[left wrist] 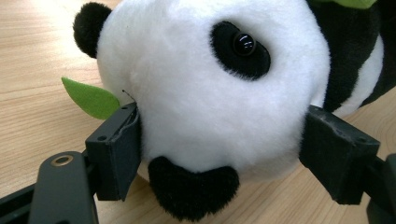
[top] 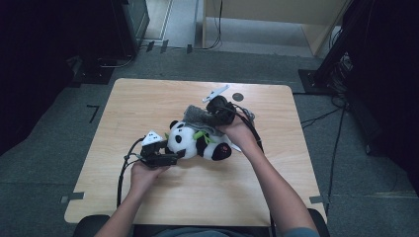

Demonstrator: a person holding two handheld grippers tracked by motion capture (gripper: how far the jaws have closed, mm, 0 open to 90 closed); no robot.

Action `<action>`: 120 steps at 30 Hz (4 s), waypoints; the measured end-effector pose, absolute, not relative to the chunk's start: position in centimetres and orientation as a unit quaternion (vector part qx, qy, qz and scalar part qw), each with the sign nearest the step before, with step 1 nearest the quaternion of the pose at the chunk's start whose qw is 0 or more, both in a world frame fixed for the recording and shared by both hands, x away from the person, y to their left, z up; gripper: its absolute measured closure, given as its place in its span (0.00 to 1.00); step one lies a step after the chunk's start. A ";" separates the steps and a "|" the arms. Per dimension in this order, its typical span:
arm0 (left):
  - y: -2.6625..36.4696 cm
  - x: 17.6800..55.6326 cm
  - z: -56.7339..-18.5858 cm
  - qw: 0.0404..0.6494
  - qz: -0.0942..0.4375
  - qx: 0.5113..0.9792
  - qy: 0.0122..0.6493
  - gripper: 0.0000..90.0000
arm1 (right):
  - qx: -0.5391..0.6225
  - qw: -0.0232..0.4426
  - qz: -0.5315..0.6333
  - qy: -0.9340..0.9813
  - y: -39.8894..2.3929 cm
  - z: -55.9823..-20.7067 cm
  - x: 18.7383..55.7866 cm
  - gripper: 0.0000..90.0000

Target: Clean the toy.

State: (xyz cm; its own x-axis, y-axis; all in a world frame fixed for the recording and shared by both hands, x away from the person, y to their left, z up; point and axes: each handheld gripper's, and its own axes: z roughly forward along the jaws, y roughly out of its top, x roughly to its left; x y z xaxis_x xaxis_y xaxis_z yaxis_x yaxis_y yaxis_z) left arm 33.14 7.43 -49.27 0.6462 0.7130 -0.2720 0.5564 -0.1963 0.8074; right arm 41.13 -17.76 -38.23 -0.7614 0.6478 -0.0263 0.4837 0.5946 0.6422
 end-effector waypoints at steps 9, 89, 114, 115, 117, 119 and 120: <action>7.4 33.2 -49.3 0.483 0.082 0.768 0.413 0.22 | 0.311 0.123 0.363 0.870 -16.6 -36.1 40.4 0.82; 7.4 33.4 -49.3 0.484 0.088 0.772 0.402 0.24 | 0.253 0.062 0.348 0.901 -13.7 -40.8 34.1 0.83; 7.5 33.5 -49.3 0.492 0.078 0.768 0.404 0.25 | 0.286 0.064 0.343 0.892 -19.9 -40.0 32.3 0.83; 7.5 33.5 -49.3 0.491 0.078 0.768 0.404 0.25 | 0.284 0.063 0.346 0.892 -19.9 -39.9 32.2 0.83; 7.5 33.5 -49.4 0.492 0.077 0.767 0.404 0.25 | 0.283 0.057 0.356 0.889 -19.9 -39.5 32.2 0.83; 7.5 33.5 -49.4 0.492 0.076 0.768 0.404 0.25 | 0.282 0.059 0.363 0.886 -19.7 -38.9 32.2 0.83; 7.6 33.6 -49.4 0.492 0.075 0.768 0.404 0.25 | 0.279 0.061 0.366 0.886 -19.5 -38.6 32.3 0.83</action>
